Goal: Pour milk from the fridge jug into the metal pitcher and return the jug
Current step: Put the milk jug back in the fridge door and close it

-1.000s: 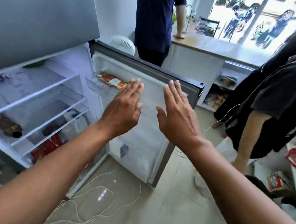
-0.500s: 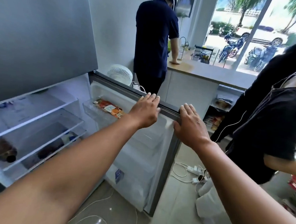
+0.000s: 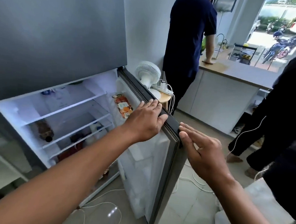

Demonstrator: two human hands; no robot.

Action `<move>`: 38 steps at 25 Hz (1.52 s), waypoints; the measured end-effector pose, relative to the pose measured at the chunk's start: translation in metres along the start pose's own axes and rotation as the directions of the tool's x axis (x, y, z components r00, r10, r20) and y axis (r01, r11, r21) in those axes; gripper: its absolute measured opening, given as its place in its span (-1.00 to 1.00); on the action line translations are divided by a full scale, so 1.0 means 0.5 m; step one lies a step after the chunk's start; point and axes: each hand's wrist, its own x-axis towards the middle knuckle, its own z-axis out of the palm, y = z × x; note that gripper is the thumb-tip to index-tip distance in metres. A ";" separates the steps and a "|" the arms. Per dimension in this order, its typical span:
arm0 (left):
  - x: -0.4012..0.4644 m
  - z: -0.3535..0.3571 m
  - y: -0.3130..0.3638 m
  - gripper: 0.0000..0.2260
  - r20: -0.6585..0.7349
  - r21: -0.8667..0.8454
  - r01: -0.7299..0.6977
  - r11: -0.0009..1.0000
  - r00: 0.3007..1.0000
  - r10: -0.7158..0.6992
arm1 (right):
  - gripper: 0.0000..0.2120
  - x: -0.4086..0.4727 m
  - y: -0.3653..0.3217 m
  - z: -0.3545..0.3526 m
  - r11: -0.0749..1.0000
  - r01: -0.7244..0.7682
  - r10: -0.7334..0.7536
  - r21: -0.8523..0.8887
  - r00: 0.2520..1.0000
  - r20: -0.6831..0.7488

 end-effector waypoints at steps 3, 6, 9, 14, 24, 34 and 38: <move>-0.065 -0.026 -0.052 -0.43 0.026 -0.055 0.063 0.996 0.998 -0.062 | -0.72 -0.013 -0.014 0.054 0.965 0.070 -0.081 0.253 0.996 0.032; -0.124 -0.057 -0.098 -0.45 0.046 -0.105 0.118 0.987 0.992 -0.114 | -0.71 -0.005 -0.042 0.118 0.915 0.109 -0.166 0.388 0.979 0.115; -0.191 -0.099 -0.133 -0.45 0.037 -0.088 0.176 0.980 0.984 -0.173 | -0.75 0.027 -0.078 0.185 0.893 0.163 -0.274 0.419 0.936 0.220; -0.317 -0.155 -0.213 -0.49 0.017 -0.126 0.290 0.949 0.957 -0.290 | -0.74 0.085 -0.148 0.322 0.880 0.386 -0.457 0.277 0.848 0.269; -0.468 -0.170 -0.395 -0.51 -0.237 -0.054 0.531 0.846 0.816 -0.527 | -0.69 0.148 -0.300 0.573 0.828 0.523 -0.555 0.201 0.815 0.167; -0.469 -0.077 -0.489 -0.41 -0.425 0.141 0.555 0.820 0.782 -0.456 | -0.67 0.189 -0.404 0.730 0.841 0.527 -0.540 0.121 0.829 0.146; -0.453 -0.069 -0.520 -0.33 -0.386 0.106 0.602 0.792 0.759 -0.525 | -0.62 0.203 -0.421 0.759 0.842 0.524 -0.539 0.125 0.820 0.194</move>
